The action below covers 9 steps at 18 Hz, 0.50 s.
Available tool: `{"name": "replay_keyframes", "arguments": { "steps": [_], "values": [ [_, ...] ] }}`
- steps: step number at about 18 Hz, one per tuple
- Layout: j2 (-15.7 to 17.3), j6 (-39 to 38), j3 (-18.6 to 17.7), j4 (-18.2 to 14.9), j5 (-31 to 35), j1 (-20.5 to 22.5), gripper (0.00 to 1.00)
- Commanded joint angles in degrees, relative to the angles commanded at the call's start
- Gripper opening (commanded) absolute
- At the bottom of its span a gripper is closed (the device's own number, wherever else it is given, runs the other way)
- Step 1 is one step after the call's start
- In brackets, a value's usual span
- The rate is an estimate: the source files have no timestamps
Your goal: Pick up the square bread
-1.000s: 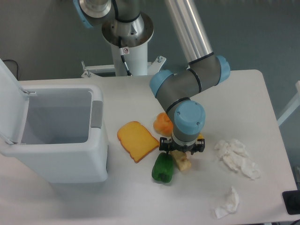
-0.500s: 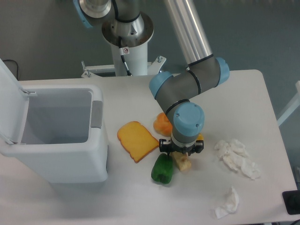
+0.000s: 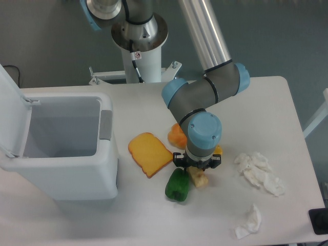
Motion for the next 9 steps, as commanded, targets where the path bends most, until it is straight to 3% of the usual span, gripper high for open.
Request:
{"name": "replay_keyframes", "arguments": {
  "steps": [4, 6, 9],
  "values": [
    [0.09, 0.09, 0.09, 0.0, 0.09, 0.0, 0.51],
    [0.09, 0.09, 0.09, -0.09, 0.17, 0.0, 0.44],
    [0.09, 0.09, 0.09, 0.0, 0.26, -0.09, 0.44]
  ]
}}
